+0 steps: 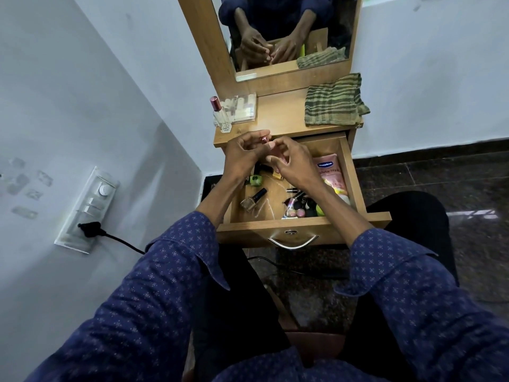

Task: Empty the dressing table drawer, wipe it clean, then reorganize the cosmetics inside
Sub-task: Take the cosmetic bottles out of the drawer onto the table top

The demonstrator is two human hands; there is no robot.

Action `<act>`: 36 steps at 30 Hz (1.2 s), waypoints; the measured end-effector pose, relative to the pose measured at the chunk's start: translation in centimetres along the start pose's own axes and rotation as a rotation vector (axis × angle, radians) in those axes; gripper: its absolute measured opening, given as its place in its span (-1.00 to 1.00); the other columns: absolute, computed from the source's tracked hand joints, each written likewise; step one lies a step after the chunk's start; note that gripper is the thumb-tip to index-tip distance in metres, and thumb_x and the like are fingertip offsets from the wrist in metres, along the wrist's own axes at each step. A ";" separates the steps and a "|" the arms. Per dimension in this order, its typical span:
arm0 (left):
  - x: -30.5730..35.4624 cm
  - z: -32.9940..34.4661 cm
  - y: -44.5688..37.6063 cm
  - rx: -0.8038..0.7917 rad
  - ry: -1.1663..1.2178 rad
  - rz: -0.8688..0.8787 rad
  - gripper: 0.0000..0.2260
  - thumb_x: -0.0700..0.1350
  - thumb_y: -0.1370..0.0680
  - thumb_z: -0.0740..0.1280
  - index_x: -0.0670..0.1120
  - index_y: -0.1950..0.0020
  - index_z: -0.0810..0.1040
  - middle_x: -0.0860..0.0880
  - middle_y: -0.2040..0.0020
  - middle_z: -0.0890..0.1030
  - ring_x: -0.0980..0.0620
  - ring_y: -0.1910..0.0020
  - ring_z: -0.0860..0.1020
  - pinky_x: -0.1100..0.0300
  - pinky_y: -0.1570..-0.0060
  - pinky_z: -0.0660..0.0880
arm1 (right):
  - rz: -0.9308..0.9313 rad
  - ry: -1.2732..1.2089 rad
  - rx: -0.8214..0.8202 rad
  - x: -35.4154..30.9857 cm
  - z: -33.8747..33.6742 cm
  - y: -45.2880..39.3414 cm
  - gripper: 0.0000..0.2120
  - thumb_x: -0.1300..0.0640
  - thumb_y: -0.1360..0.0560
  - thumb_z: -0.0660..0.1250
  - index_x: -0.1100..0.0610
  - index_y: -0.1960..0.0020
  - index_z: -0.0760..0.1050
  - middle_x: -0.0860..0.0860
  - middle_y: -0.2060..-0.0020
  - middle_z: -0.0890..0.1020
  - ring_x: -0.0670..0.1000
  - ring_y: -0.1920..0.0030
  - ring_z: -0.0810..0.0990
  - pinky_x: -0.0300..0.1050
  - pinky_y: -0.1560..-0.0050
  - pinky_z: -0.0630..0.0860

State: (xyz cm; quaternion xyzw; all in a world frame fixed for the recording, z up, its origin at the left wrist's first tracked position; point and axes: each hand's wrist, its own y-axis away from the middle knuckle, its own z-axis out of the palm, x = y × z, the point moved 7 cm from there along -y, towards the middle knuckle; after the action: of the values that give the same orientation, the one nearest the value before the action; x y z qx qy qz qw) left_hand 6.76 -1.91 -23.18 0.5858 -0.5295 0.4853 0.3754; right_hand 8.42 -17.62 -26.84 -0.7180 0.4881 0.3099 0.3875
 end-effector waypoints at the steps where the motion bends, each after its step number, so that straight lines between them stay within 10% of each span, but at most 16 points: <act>1: -0.1 -0.1 0.1 0.044 0.033 -0.015 -0.72 -0.24 -0.53 0.55 -0.22 -0.23 0.70 -0.11 -0.09 0.75 0.15 0.05 0.72 0.30 0.13 0.60 | -0.001 -0.003 -0.005 0.0 0.0 0.0 -0.62 0.03 -0.55 0.50 0.08 -0.32 0.55 -0.09 -0.09 0.62 -0.16 -0.05 0.53 -0.54 0.14 0.33; 19: 0.0 0.7 0.7 0.027 -0.117 0.094 -0.79 -0.05 -0.66 0.38 0.06 -0.26 0.72 0.05 -0.15 0.73 0.07 -0.15 0.68 -0.08 -0.22 0.64 | -0.006 -0.021 -0.033 -0.3 0.4 0.1 -0.57 -0.08 -0.52 0.52 0.08 -0.31 0.57 -0.07 -0.07 0.65 -0.13 -0.01 0.56 -0.37 0.09 0.42; 28: -2.1 -0.2 2.7 0.006 -0.264 0.149 -0.58 -0.27 -0.66 0.25 0.01 -0.49 0.56 0.00 -0.36 0.65 0.04 -0.39 0.56 -0.09 -0.39 0.53 | -0.012 -0.014 -0.049 -0.3 0.6 -0.1 -0.50 -0.16 -0.51 0.51 0.09 -0.34 0.62 -0.02 -0.11 0.65 -0.05 -0.07 0.60 -0.30 0.06 0.45; 36: -0.2 -0.7 2.5 0.031 -0.146 0.109 -0.72 0.12 -0.67 0.36 -0.07 -0.04 0.71 0.09 0.11 0.73 0.16 0.07 0.69 0.24 0.02 0.58 | -0.038 0.017 -0.048 -0.9 0.8 0.2 -0.48 -0.13 -0.44 0.58 0.06 -0.32 0.62 -0.08 -0.10 0.65 -0.06 -0.05 0.63 -0.13 -0.03 0.59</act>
State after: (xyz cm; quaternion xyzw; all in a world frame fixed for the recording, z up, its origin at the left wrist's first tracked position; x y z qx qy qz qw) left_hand 4.16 -1.58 -23.43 0.5956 -0.5790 0.4692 0.2998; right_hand 7.86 -16.54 -26.59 -0.7389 0.4699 0.3082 0.3719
